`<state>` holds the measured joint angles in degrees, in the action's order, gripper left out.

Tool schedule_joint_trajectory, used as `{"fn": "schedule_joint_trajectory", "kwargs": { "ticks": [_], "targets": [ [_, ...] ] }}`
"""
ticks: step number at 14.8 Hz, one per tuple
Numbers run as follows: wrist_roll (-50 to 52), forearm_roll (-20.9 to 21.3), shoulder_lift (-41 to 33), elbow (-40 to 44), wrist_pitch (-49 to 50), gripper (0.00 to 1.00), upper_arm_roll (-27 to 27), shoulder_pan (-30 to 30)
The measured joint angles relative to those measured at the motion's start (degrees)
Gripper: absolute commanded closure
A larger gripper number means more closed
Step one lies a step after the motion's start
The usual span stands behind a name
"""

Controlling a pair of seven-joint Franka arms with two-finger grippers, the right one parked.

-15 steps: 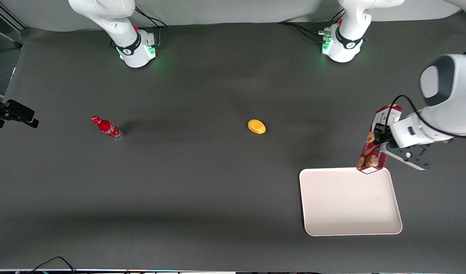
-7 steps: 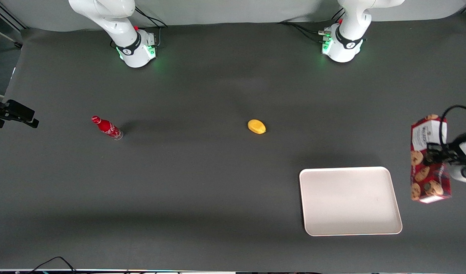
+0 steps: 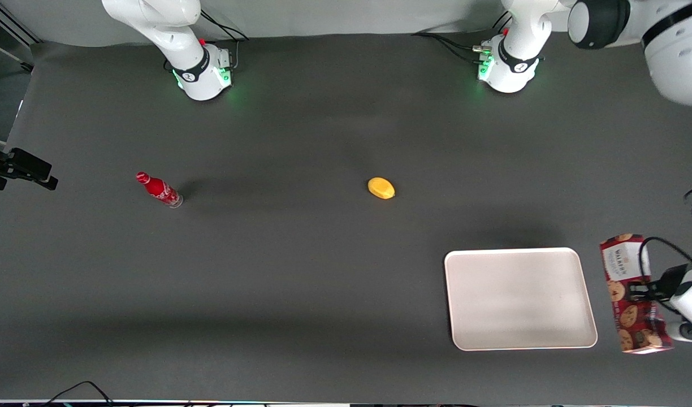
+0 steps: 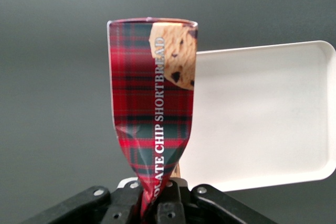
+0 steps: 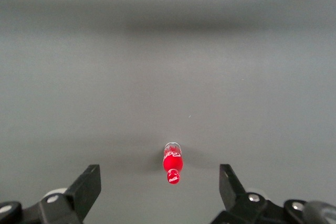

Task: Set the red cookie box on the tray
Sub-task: 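Carry the upright cookie box with the left gripper over the white tray, then lower the cookie box onto the tray's edge and open the left gripper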

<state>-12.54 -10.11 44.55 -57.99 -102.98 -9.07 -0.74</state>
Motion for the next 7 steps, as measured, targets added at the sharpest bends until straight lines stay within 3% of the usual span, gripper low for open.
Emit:
{"fn": "schedule_joint_trajectory", "kwargs": {
  "ticks": [2, 7],
  "targets": [
    [2.0, -3.2, 4.3, 0.1, -0.5, 1.00, 0.0, -0.2],
    [3.3, -4.0, 9.3, 0.3, -5.5, 1.00, -0.1, -0.2]
  ]
}}
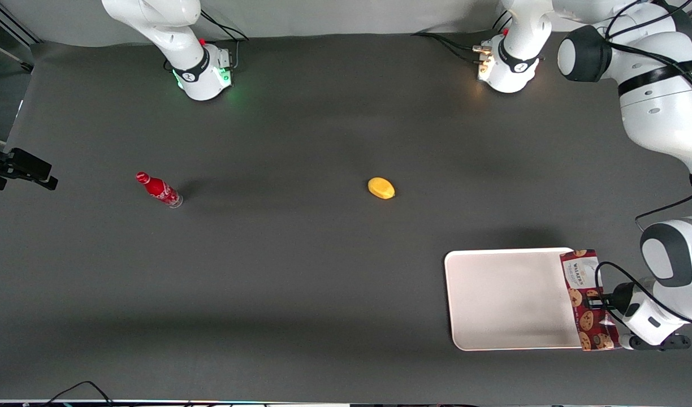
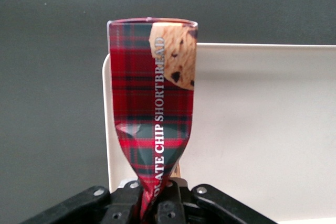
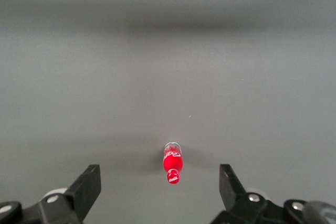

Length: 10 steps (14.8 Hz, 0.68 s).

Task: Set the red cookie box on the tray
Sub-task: 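Lower the cookie box onto the tray's edge and open the left gripper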

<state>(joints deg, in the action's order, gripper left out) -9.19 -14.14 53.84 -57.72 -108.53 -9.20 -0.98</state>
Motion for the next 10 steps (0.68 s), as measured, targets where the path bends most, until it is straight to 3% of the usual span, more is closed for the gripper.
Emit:
{"fn": "schedule_joint_trajectory", "kwargs": {
  "ticks": [10],
  "targets": [
    [0.0, 0.0, 2.6, -1.6, -0.1, 1.00, -1.2, -0.2]
  ]
}}
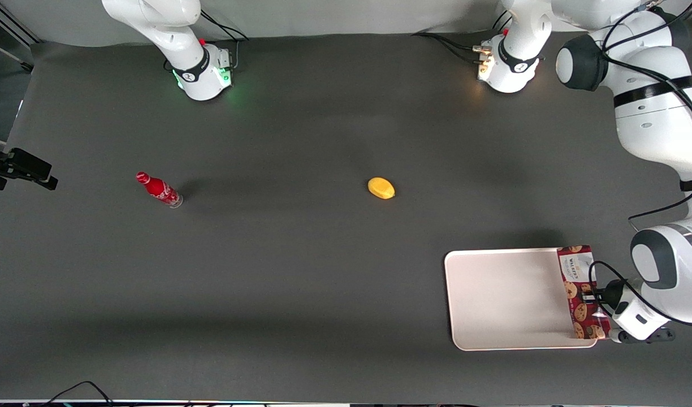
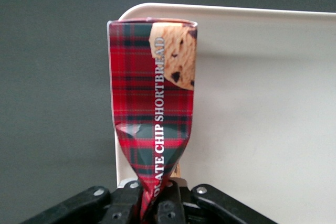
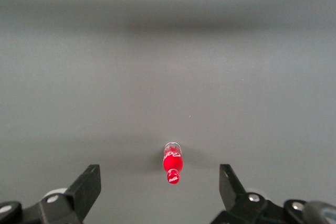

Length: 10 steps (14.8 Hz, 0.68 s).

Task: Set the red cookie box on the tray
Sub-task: 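Lower the cookie box onto the tray's edge and open the left gripper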

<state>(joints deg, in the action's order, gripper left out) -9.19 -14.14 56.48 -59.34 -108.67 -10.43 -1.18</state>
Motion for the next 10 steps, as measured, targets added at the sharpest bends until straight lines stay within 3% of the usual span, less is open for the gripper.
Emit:
{"fn": "schedule_joint_trajectory", "kwargs": {
  "ticks": [2, 4, 6, 10],
  "targets": [
    [0.0, 0.0, 0.0, -0.1, -0.4, 1.00, 0.0, 0.0],
    [0.0, 0.0, 0.0, -0.4, -1.7, 0.86, 0.0, 0.0],
    [-0.3, 0.0, 0.0, -0.7, -2.4, 0.00, 0.0, 0.0],
    [-1.4, 0.0, -0.1, -0.8, -2.5, 0.00, -0.3, -0.2]
  ]
}}
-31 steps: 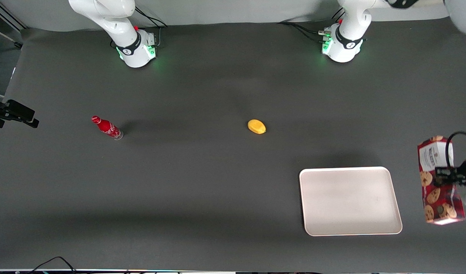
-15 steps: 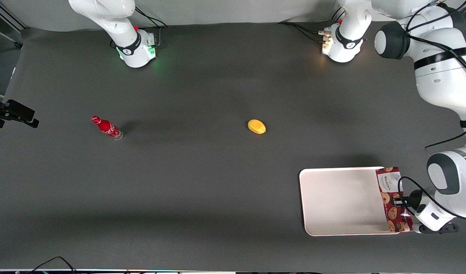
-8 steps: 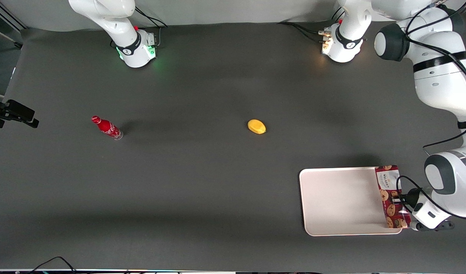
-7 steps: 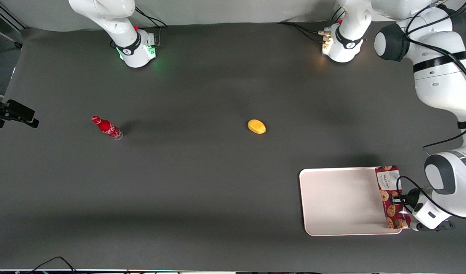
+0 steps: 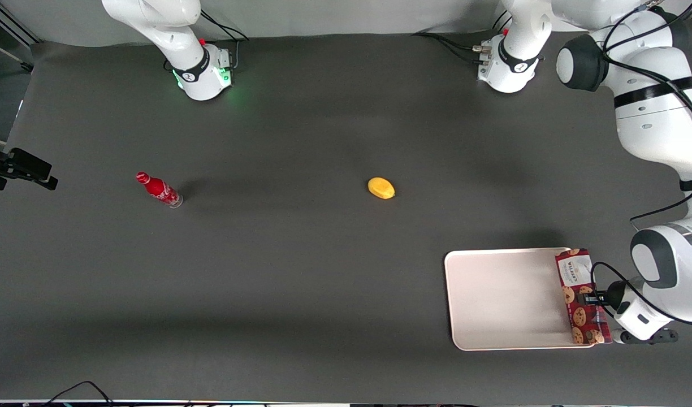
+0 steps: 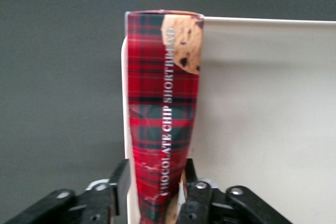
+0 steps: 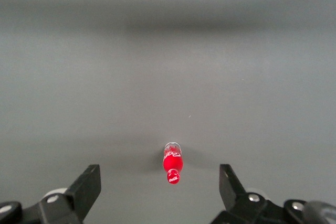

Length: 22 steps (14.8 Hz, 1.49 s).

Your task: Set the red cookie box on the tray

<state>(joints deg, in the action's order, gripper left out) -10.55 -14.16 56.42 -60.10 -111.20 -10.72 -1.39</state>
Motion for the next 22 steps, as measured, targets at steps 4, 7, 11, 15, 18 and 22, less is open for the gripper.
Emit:
{"fn": "schedule_joint_trajectory", "kwargs": {
  "ticks": [4, 7, 11, 15, 18, 22],
  "targets": [
    [-0.2, 0.0, -2.3, 0.0, -0.5, 0.00, -0.2, 0.0],
    [-0.2, 0.0, -8.1, -3.2, -0.5, 0.00, -0.2, 0.6],
    [-0.2, 0.0, -17.5, -10.1, 0.7, 0.00, -0.3, 0.9],
    [0.4, 2.1, -28.8, -13.9, 11.7, 0.00, 0.5, 1.2],
    [4.3, 7.6, -39.0, -16.9, 18.9, 0.00, 5.2, 1.4],
    [7.6, 12.0, -50.2, -23.8, 21.2, 0.00, 11.2, 1.5]
  ]
}}
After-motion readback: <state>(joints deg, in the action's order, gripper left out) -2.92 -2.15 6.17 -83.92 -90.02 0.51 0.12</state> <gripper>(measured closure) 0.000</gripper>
